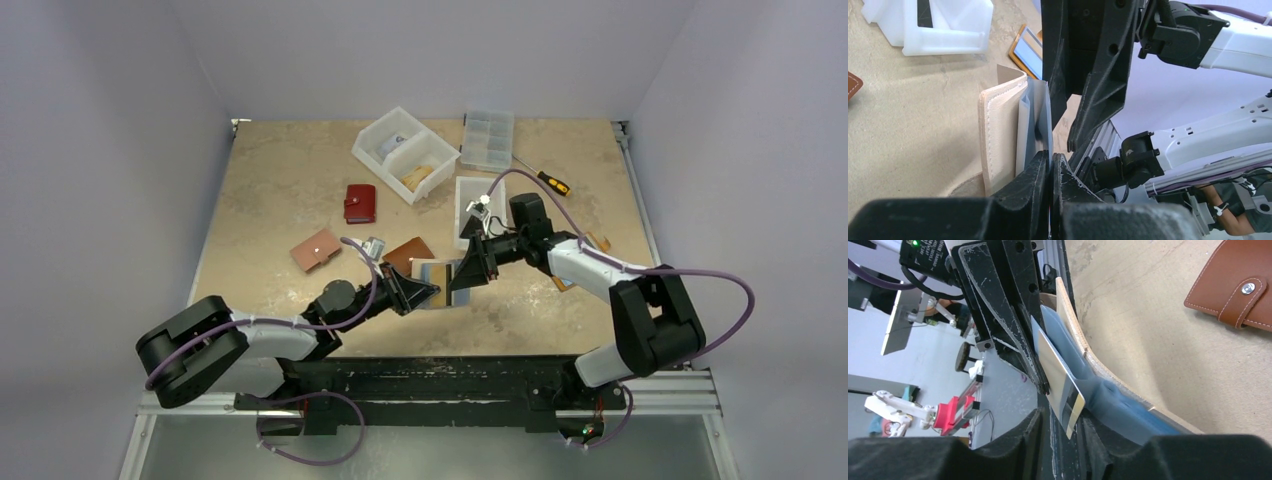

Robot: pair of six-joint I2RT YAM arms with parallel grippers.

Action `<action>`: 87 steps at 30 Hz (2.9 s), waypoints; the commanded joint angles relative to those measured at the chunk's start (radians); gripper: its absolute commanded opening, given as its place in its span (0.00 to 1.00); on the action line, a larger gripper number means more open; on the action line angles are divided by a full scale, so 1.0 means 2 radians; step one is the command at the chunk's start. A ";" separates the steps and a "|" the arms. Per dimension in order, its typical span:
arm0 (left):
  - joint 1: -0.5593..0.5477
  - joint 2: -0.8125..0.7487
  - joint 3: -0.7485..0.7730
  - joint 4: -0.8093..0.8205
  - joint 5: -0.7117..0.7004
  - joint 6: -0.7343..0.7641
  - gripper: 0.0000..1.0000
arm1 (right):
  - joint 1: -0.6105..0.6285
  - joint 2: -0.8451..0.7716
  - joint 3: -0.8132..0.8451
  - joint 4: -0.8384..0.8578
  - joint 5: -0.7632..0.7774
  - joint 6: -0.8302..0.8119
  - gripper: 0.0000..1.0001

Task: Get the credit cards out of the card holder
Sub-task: Remove the credit card from the card holder, then place the credit card in the storage box.

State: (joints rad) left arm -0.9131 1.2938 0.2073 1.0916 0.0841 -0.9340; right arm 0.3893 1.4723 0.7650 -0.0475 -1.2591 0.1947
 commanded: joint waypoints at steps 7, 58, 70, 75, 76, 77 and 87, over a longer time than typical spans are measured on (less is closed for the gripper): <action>-0.004 -0.007 -0.002 0.041 -0.033 -0.023 0.00 | -0.002 0.003 -0.012 0.078 -0.044 0.057 0.09; 0.012 -0.056 0.036 -0.477 -0.154 -0.156 0.06 | -0.009 -0.051 0.036 -0.143 0.105 -0.219 0.00; 0.014 0.026 0.085 -0.413 -0.078 -0.071 0.00 | -0.019 -0.065 0.039 -0.153 0.103 -0.238 0.00; 0.016 0.089 0.127 -0.385 -0.045 -0.045 0.00 | -0.020 -0.070 0.044 -0.172 0.103 -0.269 0.00; 0.017 0.100 0.138 -0.387 -0.044 -0.038 0.00 | -0.020 -0.071 0.046 -0.177 0.103 -0.277 0.00; 0.017 0.110 0.148 -0.390 -0.033 -0.032 0.00 | -0.021 -0.073 0.047 -0.182 0.103 -0.285 0.00; 0.019 0.028 0.151 -0.432 -0.085 -0.019 0.23 | -0.024 -0.096 0.050 -0.226 0.100 -0.366 0.00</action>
State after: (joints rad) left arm -0.8837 1.4750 0.5182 0.2504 -0.0231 -1.0019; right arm 0.3496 1.3090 0.8188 -0.4492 -1.0389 -0.4309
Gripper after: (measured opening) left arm 0.176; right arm 0.024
